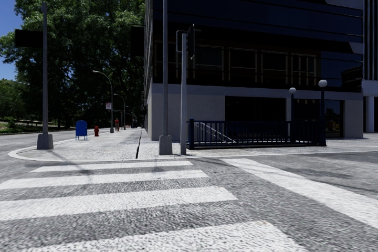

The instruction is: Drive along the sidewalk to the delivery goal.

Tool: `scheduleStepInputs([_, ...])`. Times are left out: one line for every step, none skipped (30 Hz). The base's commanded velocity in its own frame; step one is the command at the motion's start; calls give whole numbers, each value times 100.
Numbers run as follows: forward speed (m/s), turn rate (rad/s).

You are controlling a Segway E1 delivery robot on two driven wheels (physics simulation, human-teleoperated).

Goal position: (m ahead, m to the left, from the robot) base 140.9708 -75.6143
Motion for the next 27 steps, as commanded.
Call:
scheduleStepInputs([0, 0])
scheduleStepInputs([0, 0])
scheduleStepInputs([0, 0])
scheduleStepInputs([0, 0])
scheduleStepInputs([0, 0])
scheduleStepInputs([0, 0])
scheduleStepInputs([0, 0])
scheduleStepInputs([0, 0])
scheduleStepInputs([0, 0])
scheduleStepInputs([0, 0])
scheduleStepInputs([0, 0])
scheduleStepInputs([0, 0])
scheduleStepInputs([0, 0])
scheduleStepInputs([0, 0])
scheduleStepInputs([0, 0])
scheduleStepInputs([0, 0])
scheduleStepInputs([0, 0])
scheduleStepInputs([0, 0])
scheduleStepInputs([0, 0])
scheduleStepInputs([0, 0])
scheduleStepInputs([0, 0])
scheduleStepInputs([0, 0])
scheduleStepInputs([0, 0])
scheduleStepInputs([0, 0])
scheduleStepInputs([0, 0])
scheduleStepInputs([0, 0])
scheduleStepInputs([0, 0])
